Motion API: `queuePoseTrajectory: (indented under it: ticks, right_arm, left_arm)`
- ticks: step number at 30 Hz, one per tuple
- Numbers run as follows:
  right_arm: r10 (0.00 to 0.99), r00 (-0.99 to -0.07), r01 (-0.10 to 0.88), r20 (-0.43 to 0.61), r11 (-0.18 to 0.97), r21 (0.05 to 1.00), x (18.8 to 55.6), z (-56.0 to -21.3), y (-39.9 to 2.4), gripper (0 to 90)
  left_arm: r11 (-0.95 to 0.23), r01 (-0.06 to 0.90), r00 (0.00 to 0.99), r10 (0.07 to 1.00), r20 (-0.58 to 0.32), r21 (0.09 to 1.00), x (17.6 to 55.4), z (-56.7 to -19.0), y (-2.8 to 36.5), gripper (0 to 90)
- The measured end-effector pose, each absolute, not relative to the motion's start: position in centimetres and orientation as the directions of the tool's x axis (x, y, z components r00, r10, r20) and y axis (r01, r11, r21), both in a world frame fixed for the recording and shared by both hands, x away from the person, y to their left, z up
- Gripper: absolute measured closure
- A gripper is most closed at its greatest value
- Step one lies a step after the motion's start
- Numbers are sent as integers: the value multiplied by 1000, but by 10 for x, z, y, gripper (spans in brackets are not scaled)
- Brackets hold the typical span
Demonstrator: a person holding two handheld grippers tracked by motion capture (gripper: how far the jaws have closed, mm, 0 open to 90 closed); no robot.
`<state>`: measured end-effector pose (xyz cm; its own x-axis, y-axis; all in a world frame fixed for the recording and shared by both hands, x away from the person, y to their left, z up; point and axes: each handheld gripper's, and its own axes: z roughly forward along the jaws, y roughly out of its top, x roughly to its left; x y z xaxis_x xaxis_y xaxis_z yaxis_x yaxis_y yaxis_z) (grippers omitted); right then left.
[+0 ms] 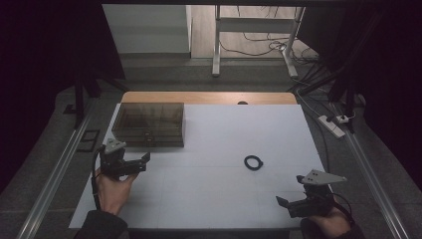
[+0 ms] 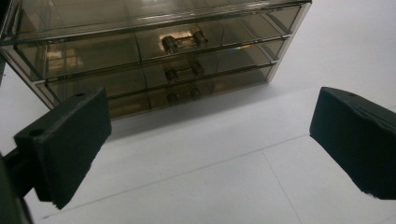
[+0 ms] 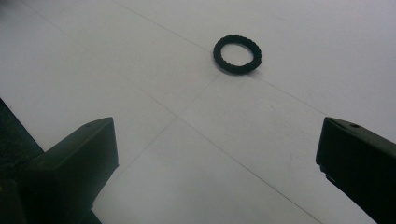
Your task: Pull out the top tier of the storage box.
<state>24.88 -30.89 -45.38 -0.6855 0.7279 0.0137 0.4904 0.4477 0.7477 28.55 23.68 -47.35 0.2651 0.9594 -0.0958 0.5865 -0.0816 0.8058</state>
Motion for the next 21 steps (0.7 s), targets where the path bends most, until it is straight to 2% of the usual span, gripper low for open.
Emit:
queuePoseTrajectory:
  ticks: [21]
  right_arm:
    - [727, -686, 493, 20, 444, 748, 249, -454, -310, 0]
  left_arm:
    - [-70, 552, 194, 980, -46, 831, 318, -477, 232, 1]
